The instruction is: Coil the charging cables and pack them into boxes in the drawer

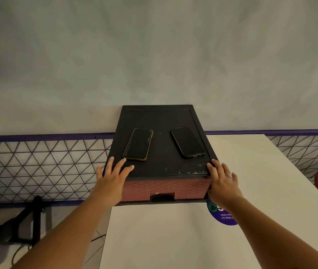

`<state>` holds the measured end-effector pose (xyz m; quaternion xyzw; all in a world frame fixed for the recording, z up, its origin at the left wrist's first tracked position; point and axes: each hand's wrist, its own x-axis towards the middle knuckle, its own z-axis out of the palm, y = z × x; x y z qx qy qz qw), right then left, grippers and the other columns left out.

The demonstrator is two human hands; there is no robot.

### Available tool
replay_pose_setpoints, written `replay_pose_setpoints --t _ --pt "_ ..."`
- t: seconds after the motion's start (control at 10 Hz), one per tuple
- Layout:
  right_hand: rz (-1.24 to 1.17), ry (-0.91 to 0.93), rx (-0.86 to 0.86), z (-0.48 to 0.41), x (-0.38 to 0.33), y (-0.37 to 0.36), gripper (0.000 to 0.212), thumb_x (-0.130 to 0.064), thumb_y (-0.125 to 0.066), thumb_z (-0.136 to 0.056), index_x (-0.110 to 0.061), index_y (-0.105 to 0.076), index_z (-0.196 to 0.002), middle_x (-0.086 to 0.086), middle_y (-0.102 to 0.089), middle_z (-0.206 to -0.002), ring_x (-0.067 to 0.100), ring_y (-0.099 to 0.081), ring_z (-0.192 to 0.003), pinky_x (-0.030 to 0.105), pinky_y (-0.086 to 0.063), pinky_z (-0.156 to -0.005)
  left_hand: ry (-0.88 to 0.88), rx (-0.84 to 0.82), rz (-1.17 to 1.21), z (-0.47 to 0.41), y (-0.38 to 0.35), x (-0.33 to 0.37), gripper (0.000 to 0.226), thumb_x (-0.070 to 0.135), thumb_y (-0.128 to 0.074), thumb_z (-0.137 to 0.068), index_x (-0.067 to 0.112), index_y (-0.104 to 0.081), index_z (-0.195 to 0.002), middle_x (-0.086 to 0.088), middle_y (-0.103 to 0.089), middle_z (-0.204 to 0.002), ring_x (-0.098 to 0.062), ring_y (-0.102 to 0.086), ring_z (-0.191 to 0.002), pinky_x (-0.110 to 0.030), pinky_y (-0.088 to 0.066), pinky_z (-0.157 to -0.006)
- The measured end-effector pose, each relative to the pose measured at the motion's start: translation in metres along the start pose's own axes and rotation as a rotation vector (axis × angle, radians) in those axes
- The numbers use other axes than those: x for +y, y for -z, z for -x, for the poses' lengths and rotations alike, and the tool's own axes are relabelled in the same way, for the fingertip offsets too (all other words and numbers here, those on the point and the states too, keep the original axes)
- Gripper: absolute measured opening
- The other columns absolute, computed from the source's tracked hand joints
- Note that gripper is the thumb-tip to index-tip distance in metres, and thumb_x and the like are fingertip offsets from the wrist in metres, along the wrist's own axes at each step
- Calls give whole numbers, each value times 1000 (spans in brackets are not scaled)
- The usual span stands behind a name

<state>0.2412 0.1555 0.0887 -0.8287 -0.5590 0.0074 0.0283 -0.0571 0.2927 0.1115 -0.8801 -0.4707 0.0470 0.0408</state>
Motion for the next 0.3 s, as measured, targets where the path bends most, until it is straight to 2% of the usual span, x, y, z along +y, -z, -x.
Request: replay_pose_setpoints --t 0.1,0.2,0.3 --pt "-22 -7 -109 4 -1 13 86 -41 -54 -89 -24 6 -148 1 11 -157 32 -1 -144 52 -17 -113 -7 -78 44 4 17 -7 92 0 -54 -83 36 0 -148 2 12 -157 -31 16 -143 -57 -5 -113" --pt "-98 -10 -179 7 0 18 91 -42 -59 -86 -27 7 -148 2 11 -157 34 -4 -144 52 -25 -110 11 -67 52 13 23 -17 91 11 -57 -86 36 5 -147 1 12 -157 -30 13 -143 -55 -7 -114" --pt "-154 -10 -168 10 3 27 92 -41 -61 -84 -28 4 -148 4 9 -157 35 -3 -143 51 -30 -110 71 -62 68 24 27 -23 92 22 -59 -87 34 9 -147 -1 10 -158 -30 11 -144 -53 -9 -115"
